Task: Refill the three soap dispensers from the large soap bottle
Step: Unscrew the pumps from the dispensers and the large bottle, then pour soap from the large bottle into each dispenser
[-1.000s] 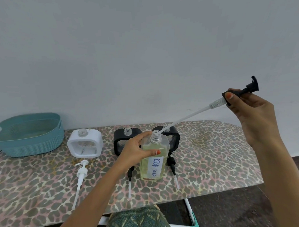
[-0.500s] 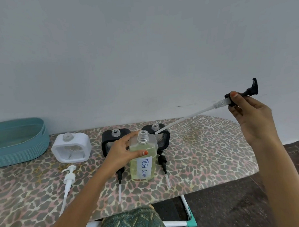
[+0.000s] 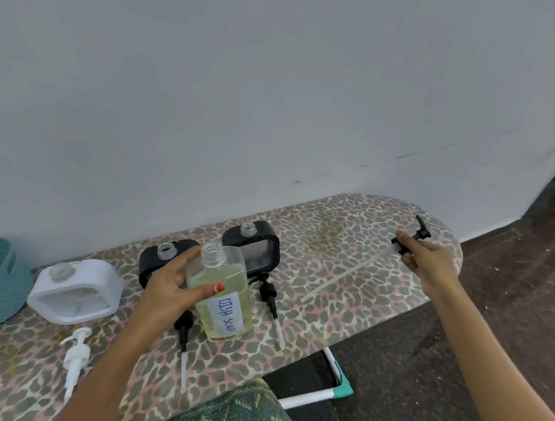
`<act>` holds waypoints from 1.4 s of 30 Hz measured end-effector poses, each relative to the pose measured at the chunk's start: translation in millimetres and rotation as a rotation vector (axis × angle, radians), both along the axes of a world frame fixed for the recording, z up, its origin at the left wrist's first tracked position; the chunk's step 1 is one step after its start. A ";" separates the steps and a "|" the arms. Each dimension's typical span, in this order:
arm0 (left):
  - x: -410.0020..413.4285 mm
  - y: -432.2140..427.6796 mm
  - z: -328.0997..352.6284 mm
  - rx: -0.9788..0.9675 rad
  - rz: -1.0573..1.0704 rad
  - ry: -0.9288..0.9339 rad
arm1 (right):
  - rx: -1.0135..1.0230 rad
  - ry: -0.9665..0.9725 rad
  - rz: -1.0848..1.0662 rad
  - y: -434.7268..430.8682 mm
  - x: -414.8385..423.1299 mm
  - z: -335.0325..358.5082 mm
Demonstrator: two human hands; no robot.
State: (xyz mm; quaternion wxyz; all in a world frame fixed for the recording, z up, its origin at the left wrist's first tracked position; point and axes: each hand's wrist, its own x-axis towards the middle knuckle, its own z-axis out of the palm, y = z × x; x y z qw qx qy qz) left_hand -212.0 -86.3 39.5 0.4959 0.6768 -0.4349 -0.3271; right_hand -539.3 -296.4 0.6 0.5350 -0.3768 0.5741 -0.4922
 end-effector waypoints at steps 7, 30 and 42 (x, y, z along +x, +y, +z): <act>-2.7 -1.6 0.1 -0.006 0.041 -0.034 | 0.064 0.295 -0.033 4.1 2.5 -51.5; -2.9 -2.7 2.5 -0.015 -0.001 0.024 | -0.191 0.569 0.072 29.4 16.5 -37.0; 2.8 -4.3 -2.3 -0.044 -0.059 0.034 | -0.460 0.241 0.847 102.6 149.6 6.2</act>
